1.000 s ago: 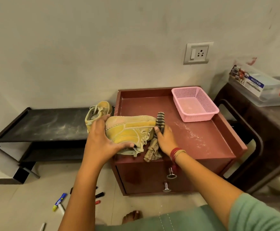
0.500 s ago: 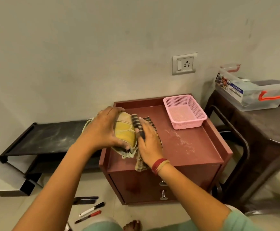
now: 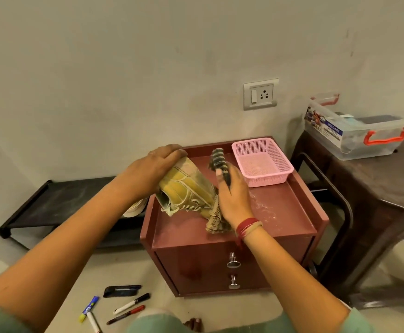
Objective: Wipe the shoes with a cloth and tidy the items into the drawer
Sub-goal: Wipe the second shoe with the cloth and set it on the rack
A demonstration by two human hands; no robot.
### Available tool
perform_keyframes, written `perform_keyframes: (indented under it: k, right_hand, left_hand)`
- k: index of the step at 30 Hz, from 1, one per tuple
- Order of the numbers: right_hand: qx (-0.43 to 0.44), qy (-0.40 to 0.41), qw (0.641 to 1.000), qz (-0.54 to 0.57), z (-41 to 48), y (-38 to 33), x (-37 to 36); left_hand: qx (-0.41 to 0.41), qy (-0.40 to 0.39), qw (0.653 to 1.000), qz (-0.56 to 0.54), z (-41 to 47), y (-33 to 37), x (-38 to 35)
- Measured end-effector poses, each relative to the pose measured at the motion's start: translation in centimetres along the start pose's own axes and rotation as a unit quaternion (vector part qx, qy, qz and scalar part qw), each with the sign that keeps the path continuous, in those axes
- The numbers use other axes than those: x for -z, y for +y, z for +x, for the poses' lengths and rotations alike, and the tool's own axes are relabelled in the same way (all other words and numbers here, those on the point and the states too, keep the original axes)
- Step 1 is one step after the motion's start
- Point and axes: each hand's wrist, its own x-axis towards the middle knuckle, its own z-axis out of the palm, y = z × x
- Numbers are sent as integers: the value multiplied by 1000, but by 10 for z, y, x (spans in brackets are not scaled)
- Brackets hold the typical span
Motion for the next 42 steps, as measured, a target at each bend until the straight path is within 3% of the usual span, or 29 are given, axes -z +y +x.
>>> perform_keyframes:
  k: [3, 6, 8, 10, 13, 16, 18, 20, 21, 22, 23, 25, 26, 28, 30, 33, 36, 39, 42]
  right_hand:
    - [67, -51, 996, -6, -6, -9, -6]
    - [27, -67, 997, 17, -9, -3, -9]
    - [16, -53, 998, 16, -10, 2, -6]
    - [25, -41, 999, 0, -14, 3, -4]
    - [23, -22, 999, -21, -23, 2, -11]
    - [31, -19, 998, -45, -35, -1, -22]
    - [34, -15, 998, -58, -41, -4, -26]
    - [41, -6, 997, -63, -45, -7, -29]
    - [46, -9, 997, -64, -46, -9, -30]
    - [53, -20, 996, -65, -48, -10, -31]
    - [59, -39, 996, -63, -49, -11, -33]
    - [48, -67, 996, -26, -47, -14, -34]
    - [24, -62, 998, 5, -44, -16, -31]
    - [-28, -19, 998, 46, -32, -20, -20]
    - [-46, 45, 996, 66, -17, -23, -1]
    - [43, 91, 994, 52, -2, -31, 23]
    - [168, -4, 986, -14, 0, -42, 26]
    - [253, -127, 955, -88, -3, -39, 18]
    - [209, -119, 971, 1, 1, -27, 16]
  left_hand:
    - [-58, 25, 997, 39, 2, 6, 2]
    - [-117, 33, 992, 46, 2, 15, 7]
    - [-114, 52, 991, 42, 1, 18, 10]
    - [-11, 69, 997, 41, 0, 20, 10]
    - [181, 74, 978, 66, -4, 29, 8]
    - [273, 36, 960, -50, -8, 27, 0]
    - [340, 0, 905, -253, -9, 22, 5]
    - [396, -1, 768, -504, -12, 24, 17]
    - [406, 8, 707, -579, -14, 26, 21]
    - [408, 13, 683, -605, -15, 27, 21]
    - [409, 9, 692, -595, -13, 28, 18]
    - [407, 23, 752, -518, -13, 32, 9]
    - [407, 47, 765, -497, -12, 33, 5]
    - [392, 78, 769, -498, -13, 32, 1]
    - [357, 77, 814, -452, -15, 29, 5]
    - [282, 63, 884, -369, -12, 28, 11]
    - [210, 31, 914, -346, -8, 35, 16]
    - [149, 29, 936, -318, -3, 41, 14]
    - [154, 49, 932, -324, -5, 44, 9]
